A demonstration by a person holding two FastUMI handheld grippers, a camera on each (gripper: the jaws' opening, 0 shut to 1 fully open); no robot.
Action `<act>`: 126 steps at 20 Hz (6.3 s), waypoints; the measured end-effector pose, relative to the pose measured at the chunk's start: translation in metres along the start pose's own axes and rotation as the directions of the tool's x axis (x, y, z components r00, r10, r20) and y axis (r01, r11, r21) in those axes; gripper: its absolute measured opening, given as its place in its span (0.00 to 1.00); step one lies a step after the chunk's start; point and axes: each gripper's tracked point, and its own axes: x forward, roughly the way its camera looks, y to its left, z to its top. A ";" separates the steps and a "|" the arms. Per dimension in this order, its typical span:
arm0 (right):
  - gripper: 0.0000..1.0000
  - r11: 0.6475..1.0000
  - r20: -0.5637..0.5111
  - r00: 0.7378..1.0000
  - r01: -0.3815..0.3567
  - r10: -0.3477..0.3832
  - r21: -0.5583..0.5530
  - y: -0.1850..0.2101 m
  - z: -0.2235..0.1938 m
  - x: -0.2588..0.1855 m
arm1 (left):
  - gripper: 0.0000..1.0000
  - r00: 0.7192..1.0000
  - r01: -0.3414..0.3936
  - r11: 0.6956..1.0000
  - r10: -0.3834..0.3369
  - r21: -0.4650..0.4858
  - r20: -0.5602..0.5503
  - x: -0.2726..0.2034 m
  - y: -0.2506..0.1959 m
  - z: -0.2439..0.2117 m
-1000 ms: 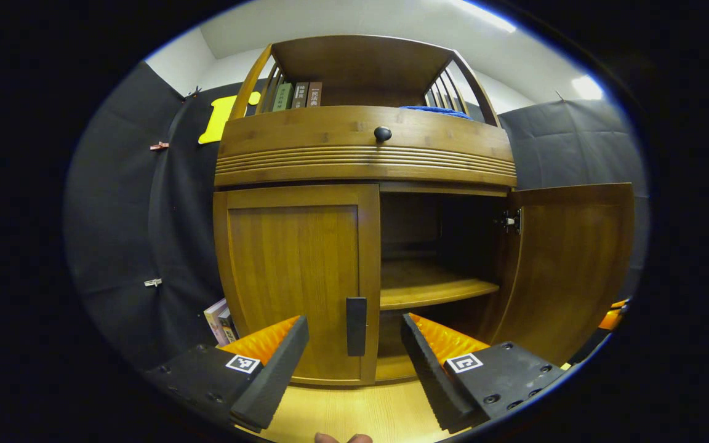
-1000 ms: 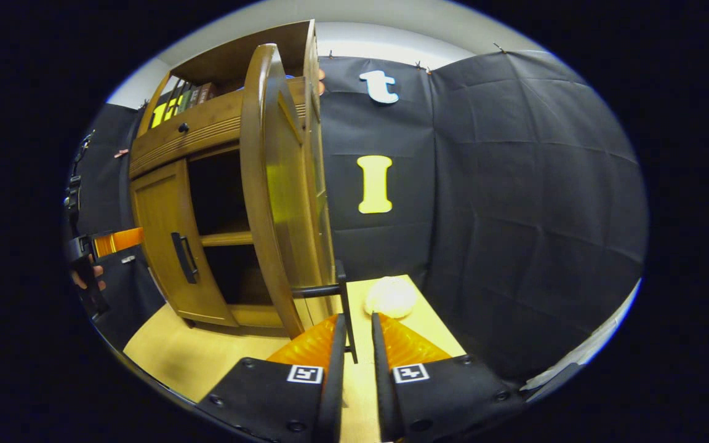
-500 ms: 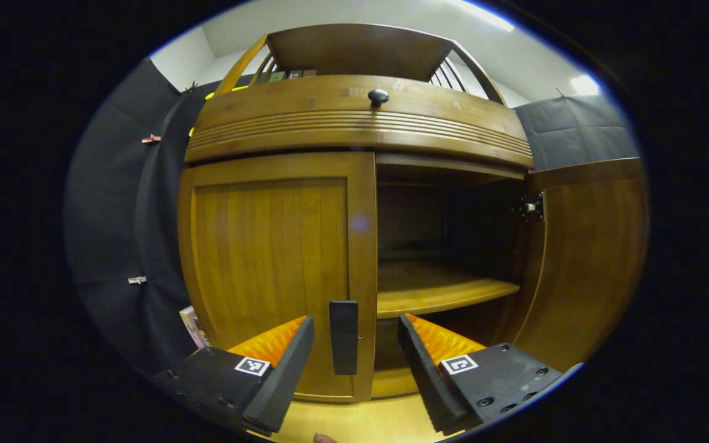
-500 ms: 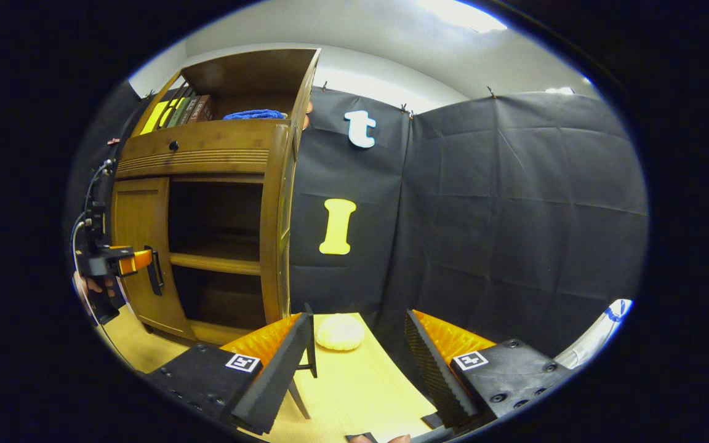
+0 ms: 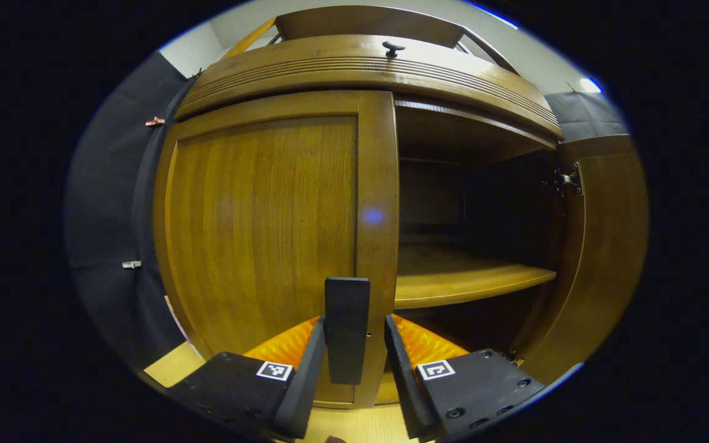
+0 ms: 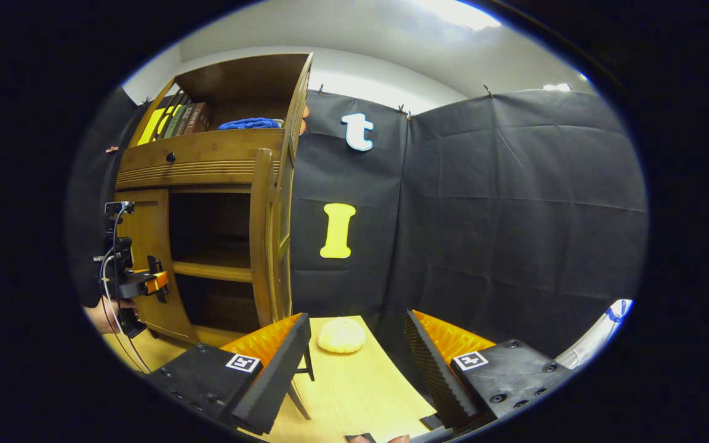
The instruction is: Open the right door of the double-door shoe cabinet with the right hand, and open the left door with the left hand.
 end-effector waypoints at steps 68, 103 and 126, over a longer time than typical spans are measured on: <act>0.98 0.968 -0.004 0.972 -0.234 0.236 0.095 0.244 0.009 -0.130 | 0.13 0.998 -0.060 0.997 0.060 0.047 -0.003 -0.257 0.266 -0.001; 0.98 0.917 0.038 0.920 -0.392 0.390 0.072 0.308 0.023 -0.093 | 0.98 0.998 0.042 0.999 -0.042 0.011 0.049 -0.306 0.128 0.036; 0.97 0.913 0.027 0.917 -0.399 0.398 0.087 0.303 0.016 -0.103 | 0.98 0.996 0.083 0.996 -0.084 0.024 0.035 -0.308 0.098 0.031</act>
